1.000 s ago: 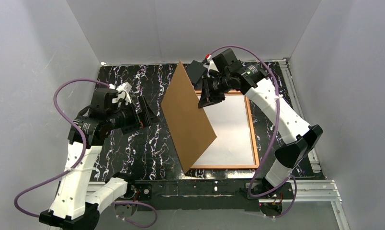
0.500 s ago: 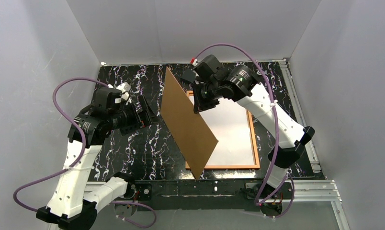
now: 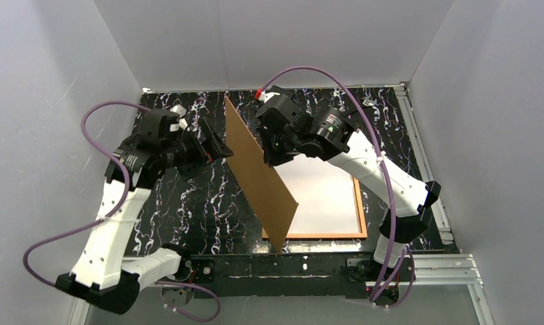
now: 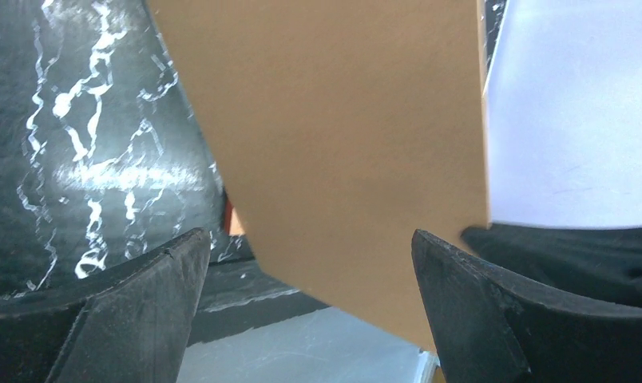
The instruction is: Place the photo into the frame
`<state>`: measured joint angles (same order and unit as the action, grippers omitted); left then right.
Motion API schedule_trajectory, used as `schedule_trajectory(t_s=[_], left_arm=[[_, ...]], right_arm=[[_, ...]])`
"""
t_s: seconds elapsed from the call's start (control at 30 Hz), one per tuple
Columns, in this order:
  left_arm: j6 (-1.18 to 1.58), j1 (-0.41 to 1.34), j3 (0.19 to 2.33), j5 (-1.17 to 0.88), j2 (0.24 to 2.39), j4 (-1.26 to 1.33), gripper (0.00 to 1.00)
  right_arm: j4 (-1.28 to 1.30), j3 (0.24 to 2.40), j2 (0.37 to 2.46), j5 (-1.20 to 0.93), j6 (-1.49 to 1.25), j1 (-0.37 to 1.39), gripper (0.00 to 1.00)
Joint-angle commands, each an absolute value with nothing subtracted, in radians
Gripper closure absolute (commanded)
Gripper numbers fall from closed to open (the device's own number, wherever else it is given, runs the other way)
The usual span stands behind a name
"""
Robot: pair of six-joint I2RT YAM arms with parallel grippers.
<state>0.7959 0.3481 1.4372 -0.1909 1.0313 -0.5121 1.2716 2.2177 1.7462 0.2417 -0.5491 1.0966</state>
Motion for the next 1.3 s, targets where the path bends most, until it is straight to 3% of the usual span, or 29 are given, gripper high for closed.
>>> schedule_trajectory(t_s=[0.0,0.33,0.7,0.77,0.9,0.97,1.17,1.27], left_arm=[[0.845,0.380,1.537,-0.201,1.132,-0.488,0.02],[0.818,0.465,1.721,-0.111,1.319,-0.508,0.02],[0.784,0.491,1.808,-0.044,1.454,-0.608,0.17],[0.786,0.494,1.812,-0.049,1.470,-0.606,0.21],[0.787,0.495,1.803,-0.063,1.481,-0.605,0.40],[0.788,0.496,1.790,-0.055,1.471,-0.604,0.44],[0.784,0.496,1.736,-0.038,1.433,-0.586,0.52],[0.779,0.495,1.720,-0.043,1.431,-0.581,0.64]], right_arm=[[1.326,2.223,1.747,0.260,-0.576,1.128,0.99],[1.326,2.229,1.755,0.282,-0.585,1.156,0.99],[1.313,2.231,1.755,0.274,-0.588,1.172,0.99],[1.309,2.229,1.753,0.269,-0.589,1.173,0.99],[1.302,2.219,1.751,0.260,-0.591,1.175,0.99],[1.297,2.214,1.750,0.256,-0.591,1.175,0.99],[1.286,2.216,1.744,0.242,-0.595,1.175,0.79],[1.256,2.202,1.724,0.211,-0.593,1.175,0.71]])
